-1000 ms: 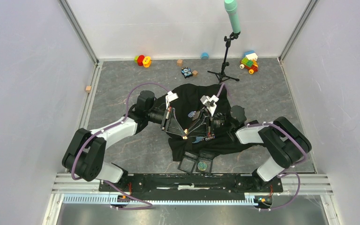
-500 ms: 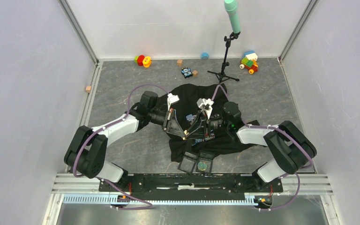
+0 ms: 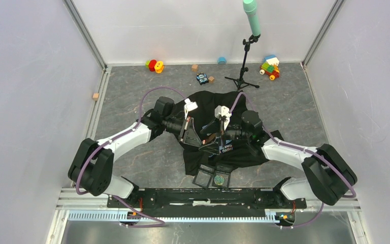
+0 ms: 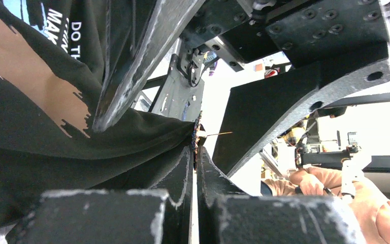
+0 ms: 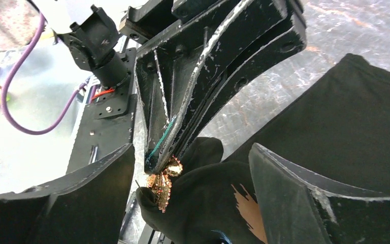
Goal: Pin the brooch onto the clothing
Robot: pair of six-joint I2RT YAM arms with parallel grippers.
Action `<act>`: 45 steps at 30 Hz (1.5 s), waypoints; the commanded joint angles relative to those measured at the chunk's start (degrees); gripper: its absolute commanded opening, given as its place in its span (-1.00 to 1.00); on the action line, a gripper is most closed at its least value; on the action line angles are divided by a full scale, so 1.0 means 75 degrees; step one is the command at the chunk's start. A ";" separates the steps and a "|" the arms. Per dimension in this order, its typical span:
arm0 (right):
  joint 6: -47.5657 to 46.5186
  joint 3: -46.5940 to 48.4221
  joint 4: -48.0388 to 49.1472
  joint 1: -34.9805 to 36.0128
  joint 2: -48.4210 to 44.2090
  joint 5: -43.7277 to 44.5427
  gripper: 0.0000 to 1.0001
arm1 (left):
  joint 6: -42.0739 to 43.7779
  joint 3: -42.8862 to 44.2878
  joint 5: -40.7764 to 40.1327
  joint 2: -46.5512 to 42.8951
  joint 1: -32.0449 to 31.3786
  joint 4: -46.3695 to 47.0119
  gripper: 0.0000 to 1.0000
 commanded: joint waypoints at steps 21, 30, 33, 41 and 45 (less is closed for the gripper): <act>-0.0363 -0.1842 -0.0863 -0.0101 -0.4028 0.4803 0.96 | 0.1224 0.0466 -0.0679 -0.1200 -0.0046 -0.0987 -0.95; -0.0150 -0.2182 0.0323 -0.0099 -0.3859 0.1546 0.93 | 0.1138 0.0413 -0.0443 -0.1382 -0.0102 -0.0827 -0.95; -0.0101 -0.1961 0.0340 -0.0090 -0.3591 0.0994 0.80 | 0.1141 0.0381 -0.0258 -0.1365 -0.0120 -0.0833 -0.95; 0.0177 -0.1558 0.0610 -0.0044 -0.3116 0.0288 0.46 | 0.1189 0.0366 0.0010 -0.1279 -0.0265 -0.0833 -0.95; 0.0283 -0.1333 0.0640 0.0046 -0.2922 0.0058 0.31 | 0.1211 0.0367 0.0158 -0.1273 -0.0345 -0.0832 -0.95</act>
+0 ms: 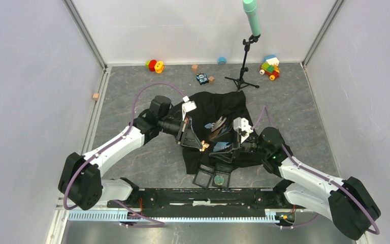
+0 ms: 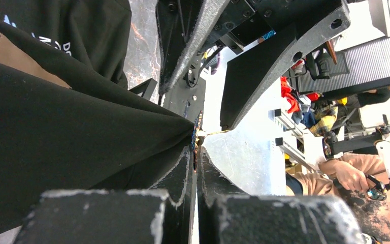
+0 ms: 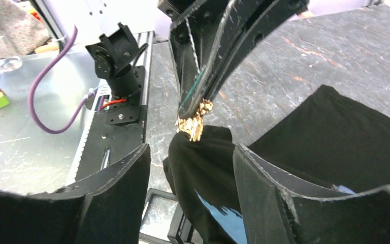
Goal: Pin the brooch onto the clothing
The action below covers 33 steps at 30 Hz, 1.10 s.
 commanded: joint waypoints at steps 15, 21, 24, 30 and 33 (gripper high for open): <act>0.0113 0.0816 0.0247 0.0337 0.0546 -0.0939 -0.18 | 0.0350 0.0082 0.0872 -0.0201 -0.0359 0.0164 -0.95; 0.0137 0.0896 0.0231 0.0393 0.0635 -0.1172 -0.31 | 0.0376 0.0068 0.0999 -0.0222 -0.0418 0.0164 -0.95; 0.0131 0.0954 0.0179 0.0455 0.0683 -0.1258 -0.34 | 0.0376 0.0057 0.1048 -0.0204 -0.0483 0.0165 -0.95; -0.0286 0.1229 -0.0444 0.0681 0.0879 -0.1334 -0.59 | 0.0388 0.0057 0.1133 -0.0192 -0.0557 0.0175 -0.95; -0.0363 0.1313 -0.0540 0.0806 0.1003 -0.1412 -0.60 | 0.0405 0.0057 0.1148 -0.0204 -0.0592 0.0181 -0.95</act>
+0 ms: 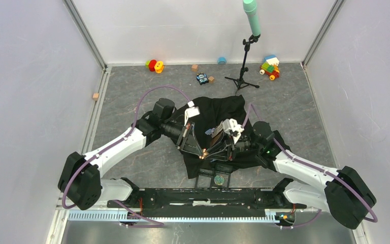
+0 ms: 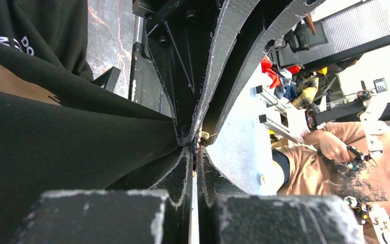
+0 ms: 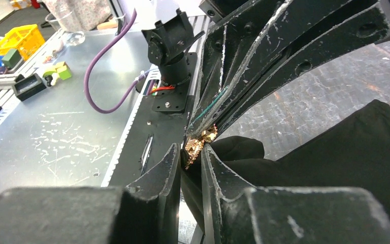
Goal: Pin the brooch onto the clothing
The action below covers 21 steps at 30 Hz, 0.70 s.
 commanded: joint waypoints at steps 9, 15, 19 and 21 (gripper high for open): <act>-0.0648 0.0631 -0.0671 0.0411 0.0277 0.0304 -0.74 | 0.0405 0.0121 0.0436 -0.0159 -0.0286 0.0015 -0.95; -0.0517 0.0688 -0.0948 0.0410 0.0272 0.1027 -0.90 | 0.0597 0.0173 0.0311 -0.0158 -0.0305 -0.0235 -0.95; -0.0442 0.0825 -0.1233 0.0407 0.0320 0.1365 -0.91 | 0.0772 0.0232 0.0240 -0.0112 -0.0320 -0.0460 -0.96; -0.0356 0.0884 -0.1304 0.0408 0.0340 0.1457 -0.91 | 0.0782 0.0232 0.0243 -0.0100 -0.0329 -0.0467 -0.95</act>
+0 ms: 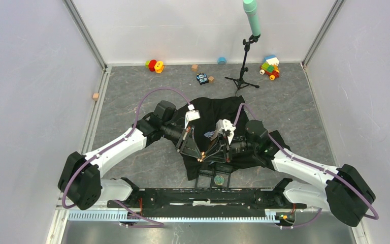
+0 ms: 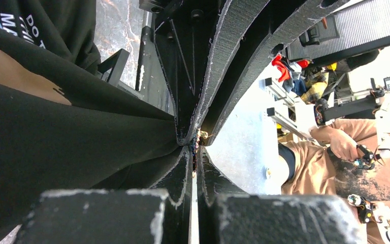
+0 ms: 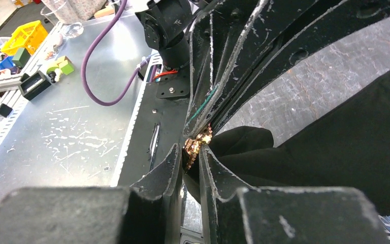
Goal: Pin the brooch onto the clothing
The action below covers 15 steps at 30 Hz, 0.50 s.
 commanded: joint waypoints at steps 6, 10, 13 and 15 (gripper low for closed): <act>-0.0126 0.0869 -0.0520 0.0070 0.0309 0.1428 -0.93 | 0.0205 0.0329 0.0432 -0.0090 -0.0281 0.0200 -0.95; -0.0058 0.1041 -0.0819 0.0058 0.0398 0.1690 -0.94 | 0.0232 0.0332 0.0433 -0.0086 -0.0308 0.0181 -0.95; 0.0059 0.1061 -0.0880 0.0067 0.0416 0.1925 -0.94 | 0.0361 0.0372 0.0381 -0.0083 -0.0314 0.0016 -0.95; 0.0136 0.1061 -0.0934 0.0063 0.0399 0.2153 -0.94 | 0.0374 0.0390 0.0345 -0.0079 -0.0314 0.0003 -0.95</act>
